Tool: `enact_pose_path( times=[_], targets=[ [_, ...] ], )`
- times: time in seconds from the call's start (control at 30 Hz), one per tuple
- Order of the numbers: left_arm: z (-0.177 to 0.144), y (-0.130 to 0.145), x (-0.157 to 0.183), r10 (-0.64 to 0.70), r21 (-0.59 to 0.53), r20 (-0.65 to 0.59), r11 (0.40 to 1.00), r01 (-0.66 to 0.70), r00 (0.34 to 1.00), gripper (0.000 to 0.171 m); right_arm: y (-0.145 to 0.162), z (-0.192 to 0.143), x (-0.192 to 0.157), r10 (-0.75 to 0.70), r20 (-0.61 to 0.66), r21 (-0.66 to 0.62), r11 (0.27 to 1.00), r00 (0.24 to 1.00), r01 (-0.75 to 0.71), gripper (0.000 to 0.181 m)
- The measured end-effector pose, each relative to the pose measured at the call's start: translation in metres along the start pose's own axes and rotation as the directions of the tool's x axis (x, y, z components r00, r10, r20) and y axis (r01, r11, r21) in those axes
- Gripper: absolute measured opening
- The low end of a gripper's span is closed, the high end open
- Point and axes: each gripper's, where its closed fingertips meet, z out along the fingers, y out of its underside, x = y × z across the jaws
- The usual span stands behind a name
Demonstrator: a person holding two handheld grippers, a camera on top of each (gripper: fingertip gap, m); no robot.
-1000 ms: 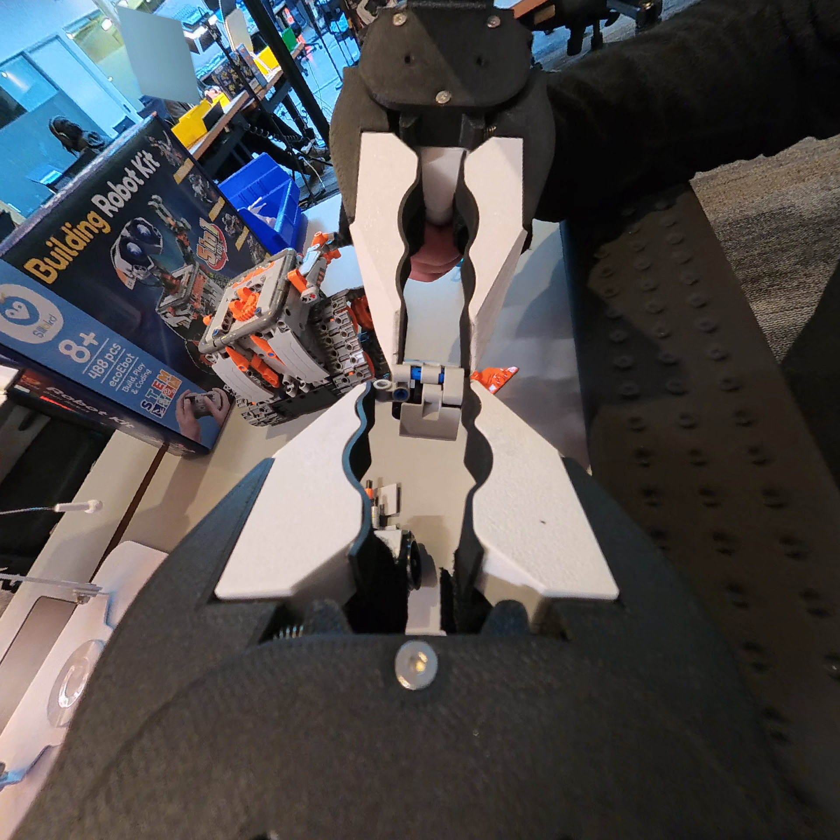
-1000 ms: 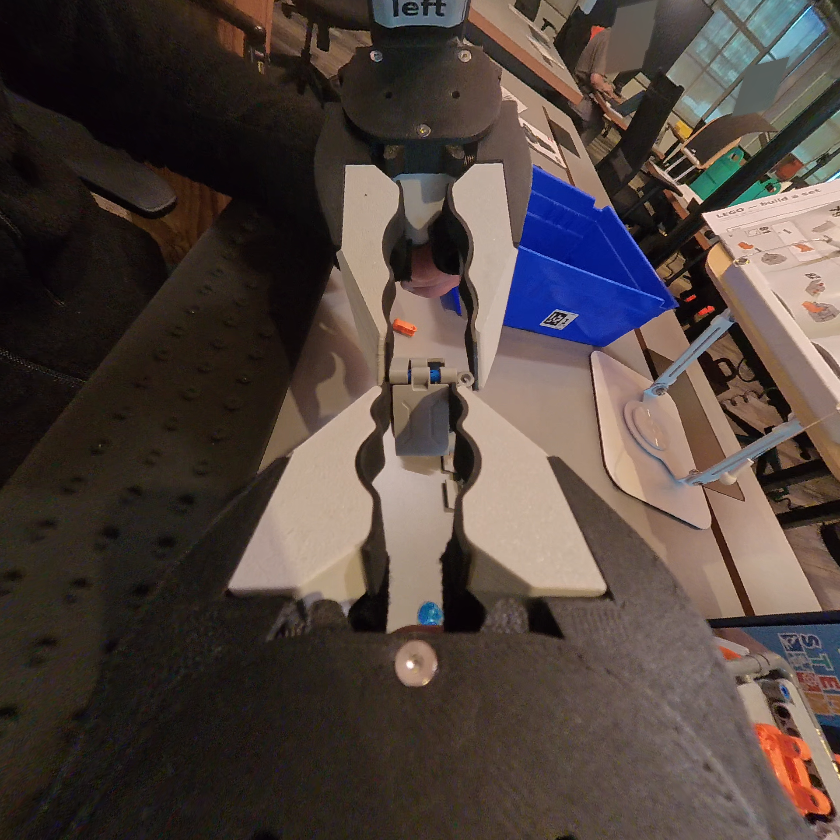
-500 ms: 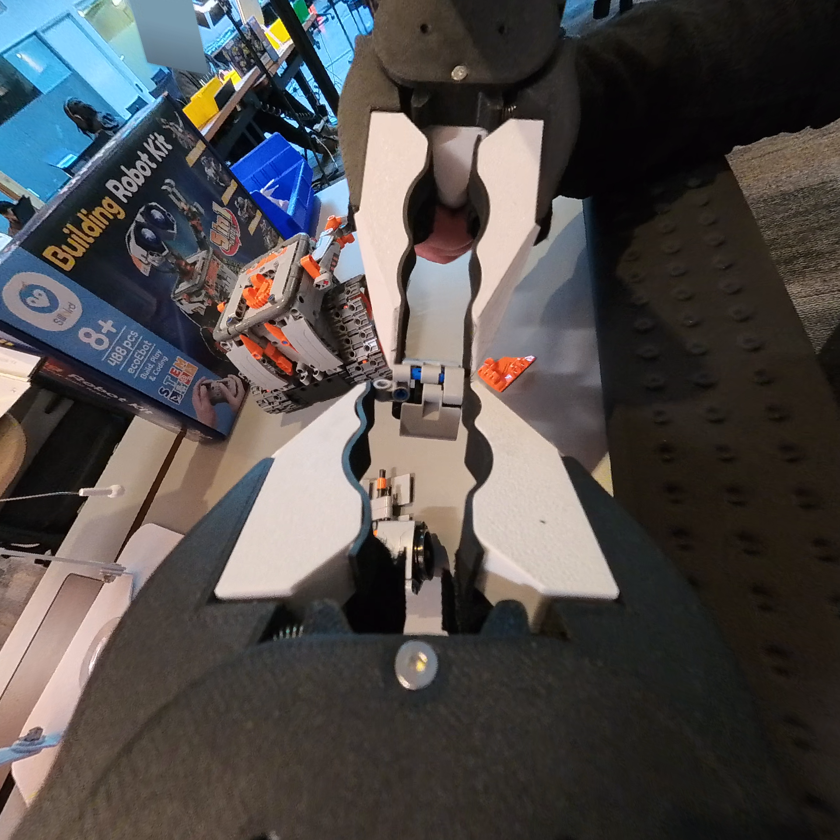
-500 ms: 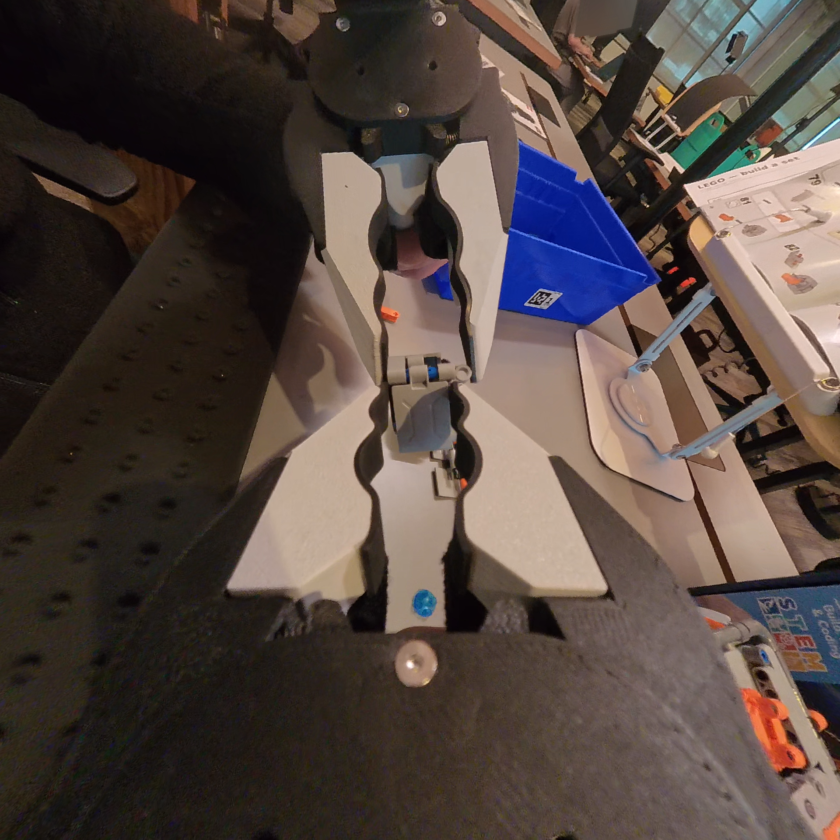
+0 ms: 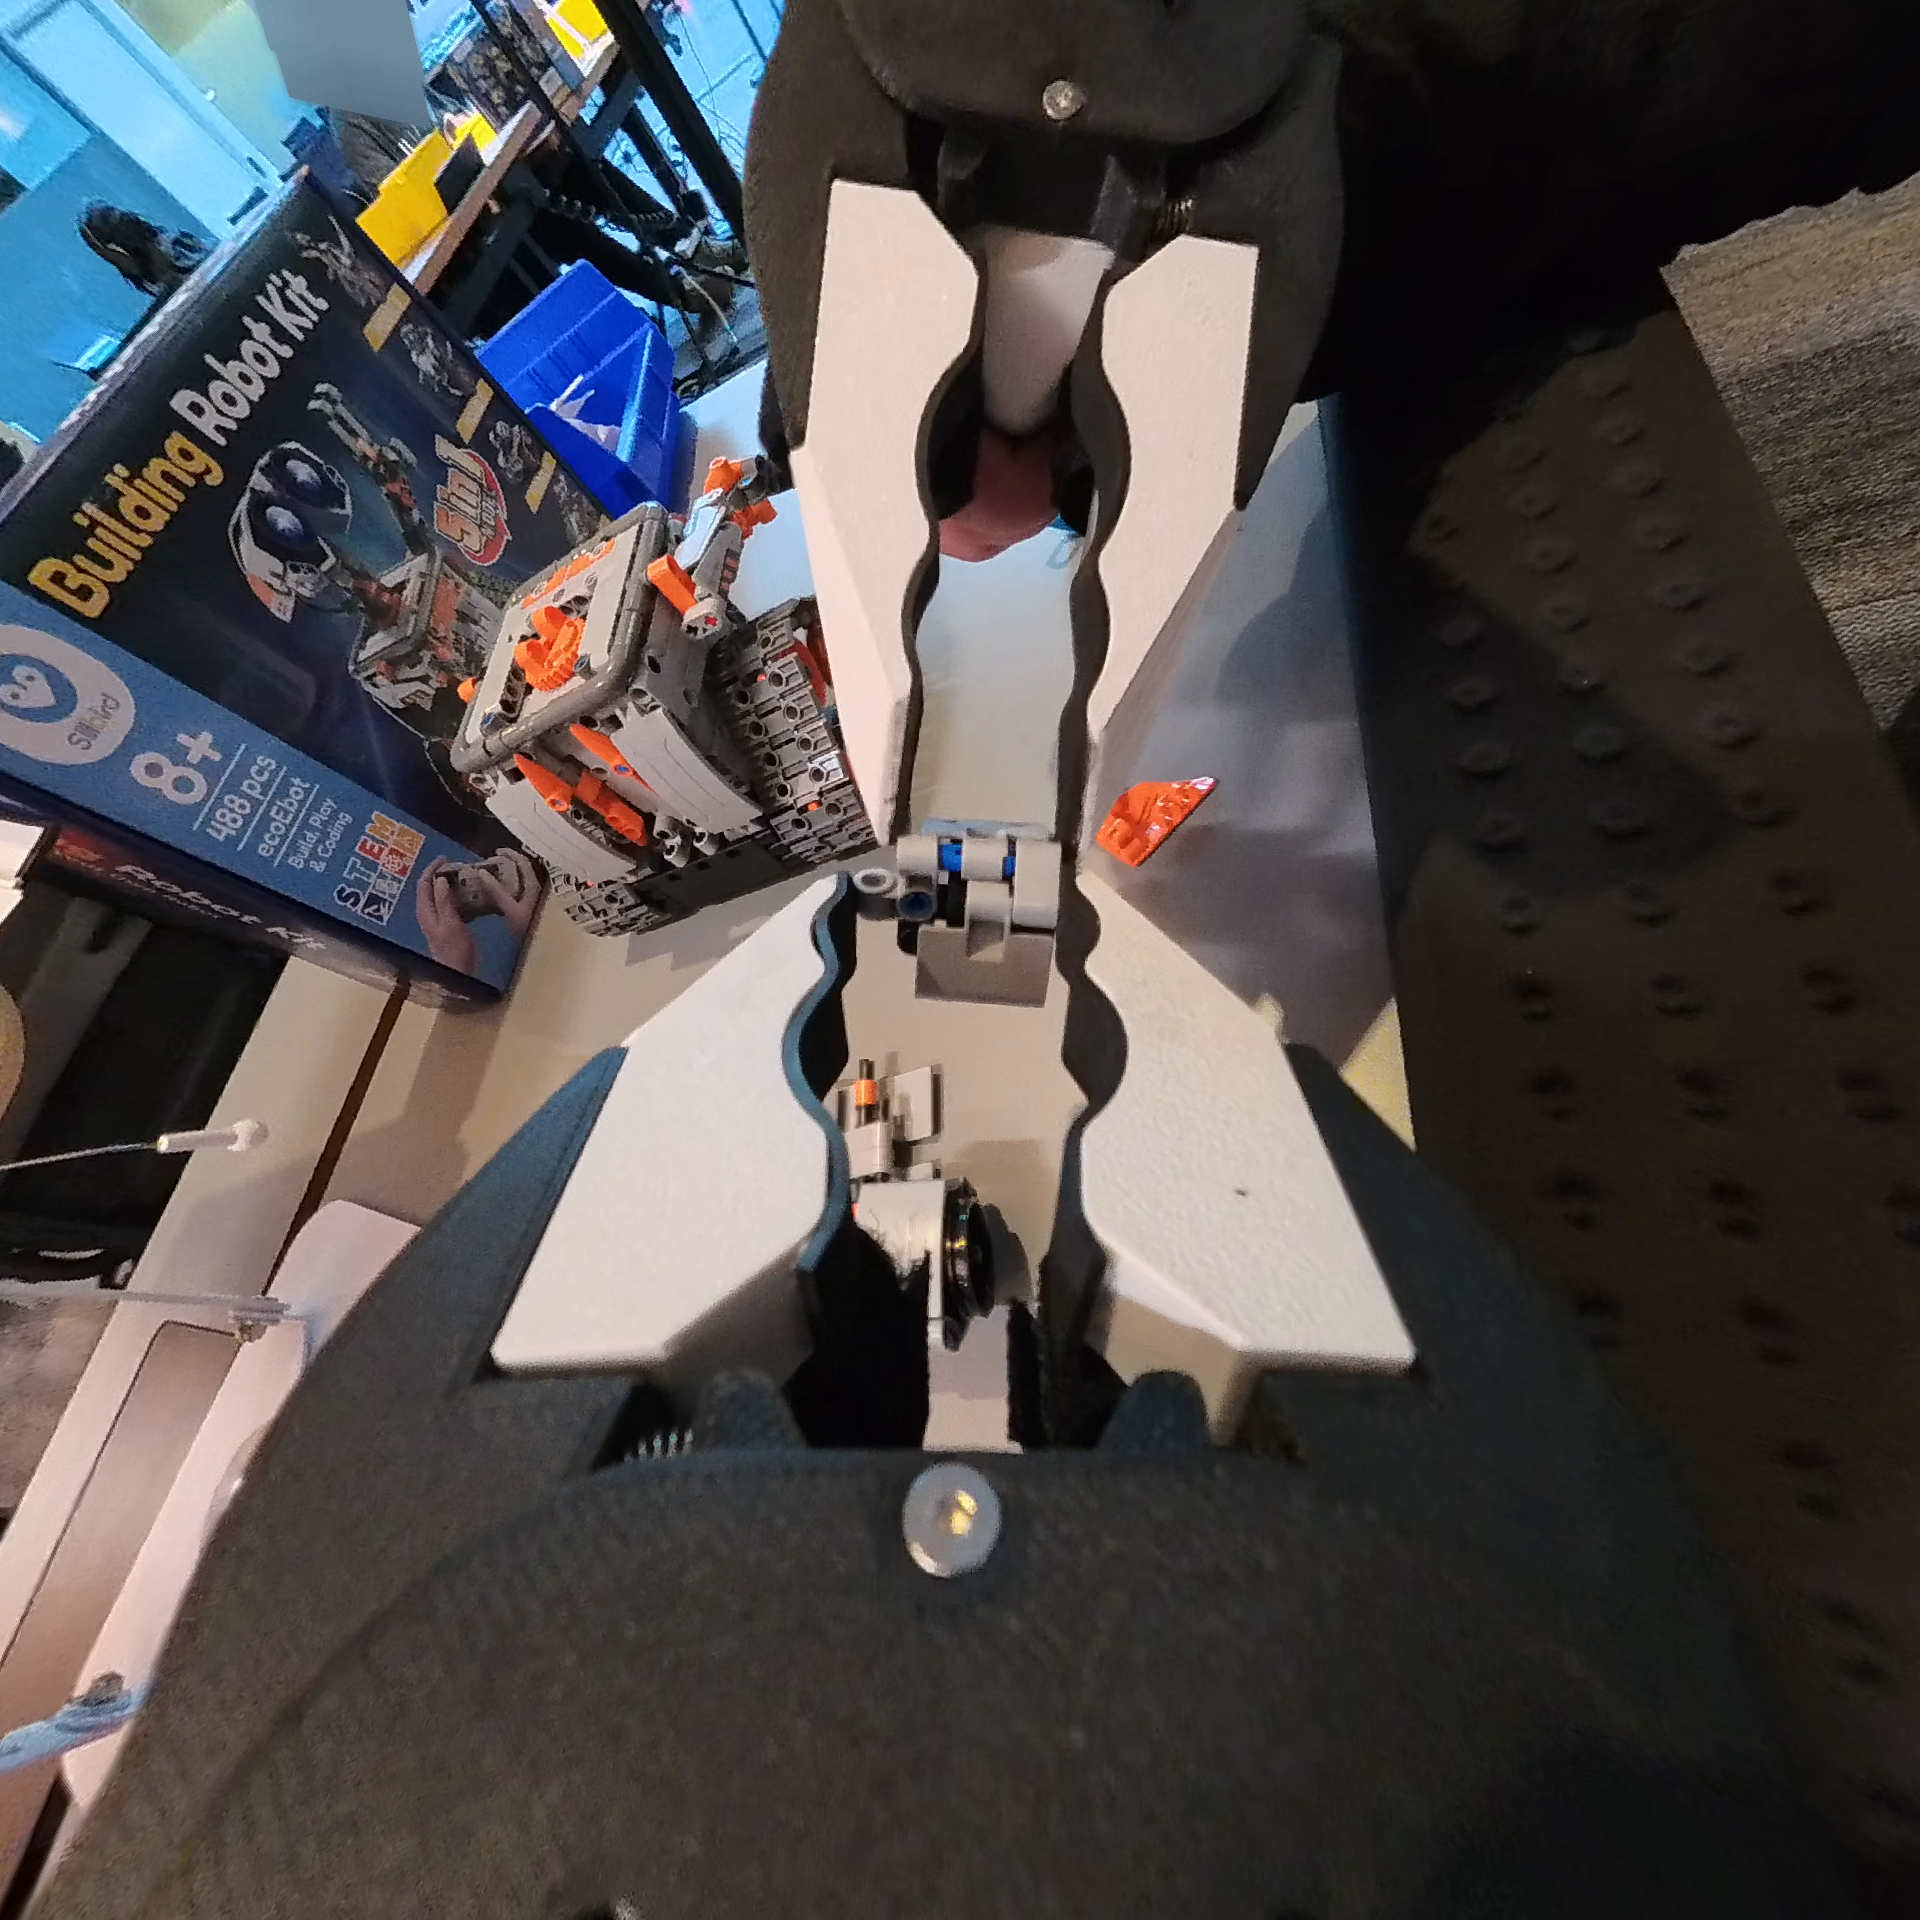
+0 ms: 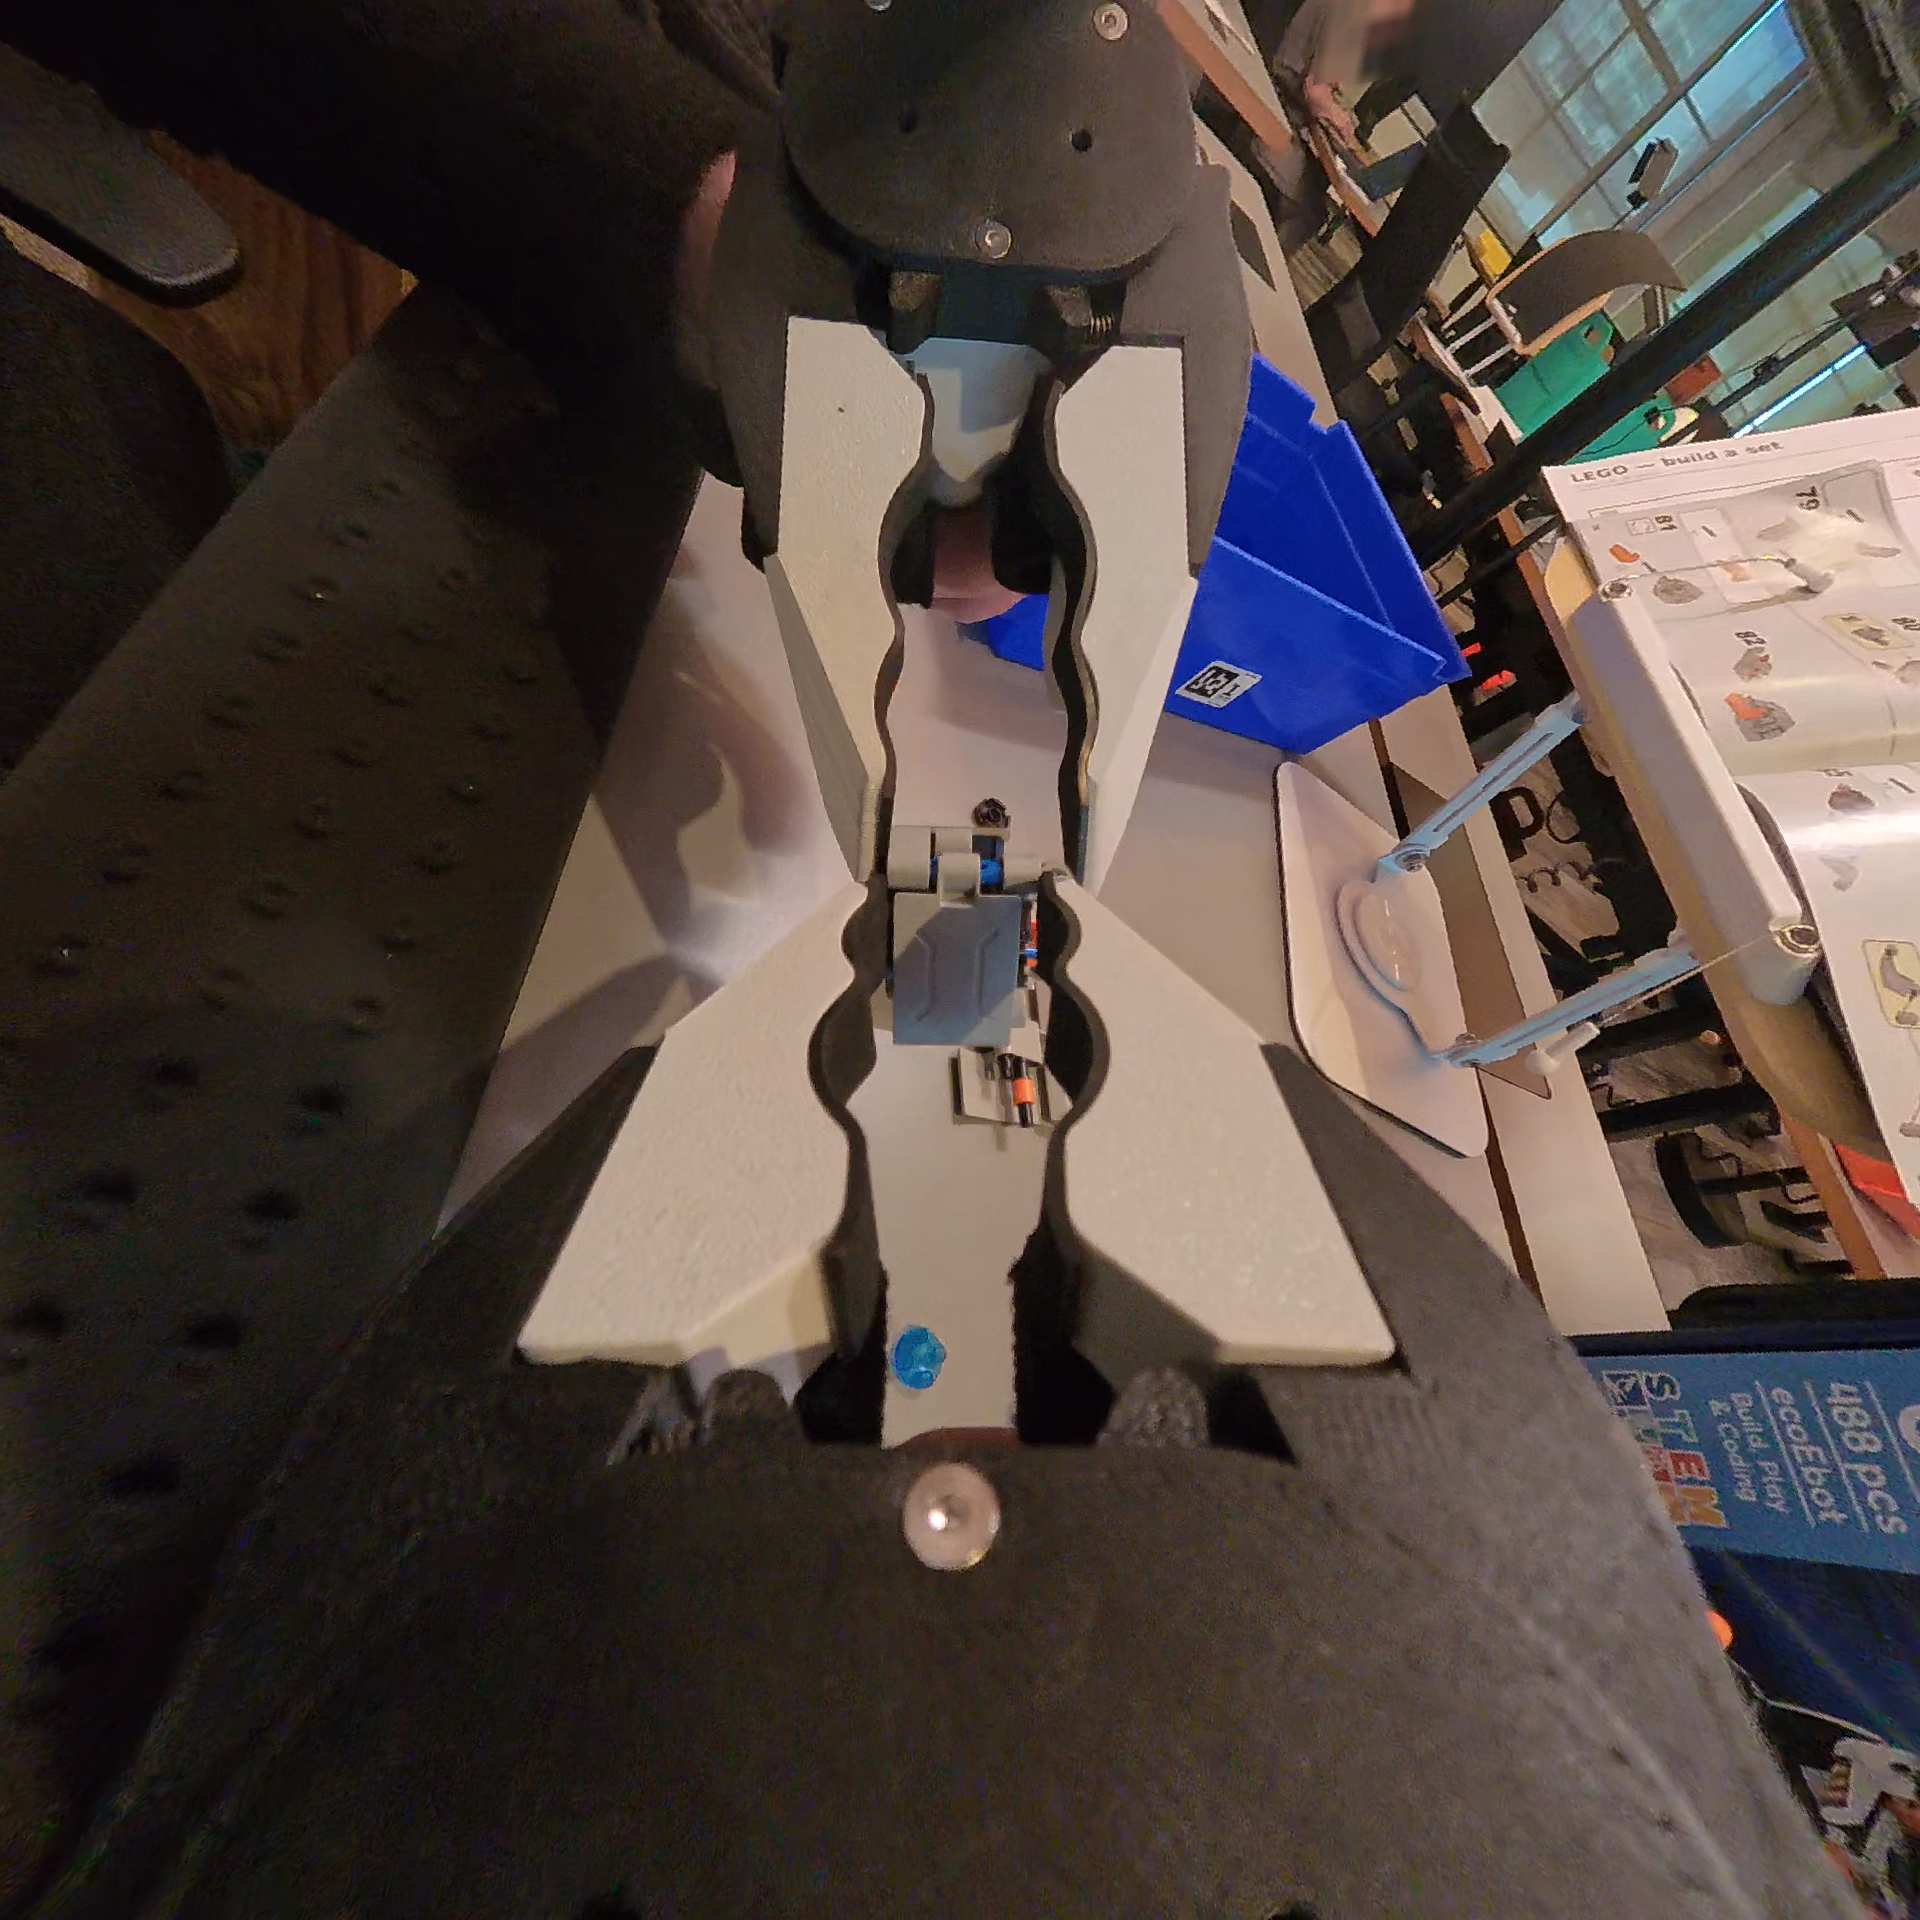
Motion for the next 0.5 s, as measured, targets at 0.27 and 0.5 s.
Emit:
enact_pose_path(
  times=[0.27, 0.5],
  targets=[
    [0.002, -0.002, 0.005, 0.034, -0.010, -0.010, 0.999, -0.034, 0.999, 0.035, 0.000, -0.002, -0.005, 0.002, 0.038, 0.004, 1.000, 0.999, -0.002, 0.024],
    [0.005, -0.001, 0.012, 0.058, -0.026, -0.023, 0.998, -0.058, 0.998, 0.034, 0.001, -0.002, -0.012, -0.012, 0.072, -0.028, 0.999, 0.997, 0.014, 0.022]
  ],
)
